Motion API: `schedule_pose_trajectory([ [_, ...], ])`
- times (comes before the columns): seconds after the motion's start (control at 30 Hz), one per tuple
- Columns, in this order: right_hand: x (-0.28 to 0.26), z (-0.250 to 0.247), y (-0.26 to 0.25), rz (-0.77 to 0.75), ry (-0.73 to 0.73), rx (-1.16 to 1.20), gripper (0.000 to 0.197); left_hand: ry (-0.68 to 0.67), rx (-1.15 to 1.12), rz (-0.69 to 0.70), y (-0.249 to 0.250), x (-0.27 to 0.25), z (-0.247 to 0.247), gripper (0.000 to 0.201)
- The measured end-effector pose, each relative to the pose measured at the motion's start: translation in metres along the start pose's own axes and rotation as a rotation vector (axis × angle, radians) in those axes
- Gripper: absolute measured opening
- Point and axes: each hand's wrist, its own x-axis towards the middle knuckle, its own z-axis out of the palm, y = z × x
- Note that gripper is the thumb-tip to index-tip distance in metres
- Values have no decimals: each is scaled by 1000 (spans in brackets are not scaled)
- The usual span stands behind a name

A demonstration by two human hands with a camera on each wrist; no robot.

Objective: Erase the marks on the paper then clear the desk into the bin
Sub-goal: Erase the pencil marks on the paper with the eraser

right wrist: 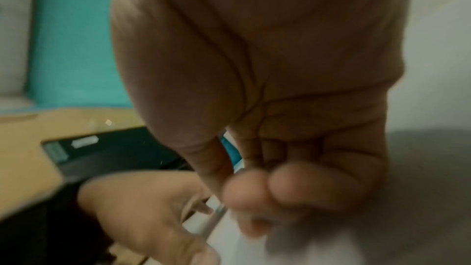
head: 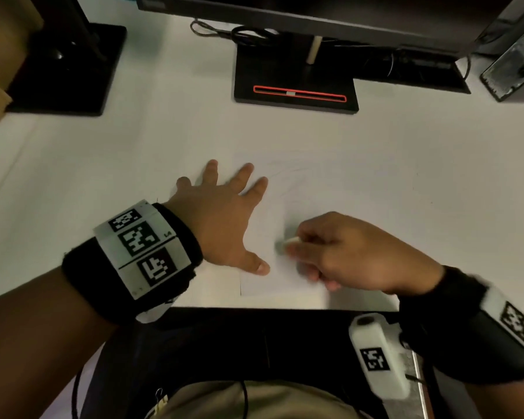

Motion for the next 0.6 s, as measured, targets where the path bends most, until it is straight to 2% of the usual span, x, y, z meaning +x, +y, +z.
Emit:
schedule_pose_trajectory([
  [0.07, 12, -5, 0, -9, 82, -153, 42, 3, -10, -3, 1, -1, 0, 137],
  [0.17, 26, -16, -1, 35, 160, -139, 44, 6, -36, -19, 3, -2, 0, 141],
  [0.23, 28, -12, -6, 10, 151, -158, 43, 1, -40, -27, 3, -2, -1, 143],
  [0.37, 26, 3, -15, -75, 7, -219, 39, -4, -62, -23, 4, -2, -1, 144],
  [0.5, 38, -22, -6, 19, 166, -127, 39, -29, -81, -23, 4, -3, -2, 144],
  [0.53, 37, -20, -8, 4, 173, -151, 39, -29, -83, -23, 4, -2, -2, 144],
  [0.6, 33, -6, -16, -61, 72, -248, 38, -29, -90, -22, 3, -2, -2, 144],
])
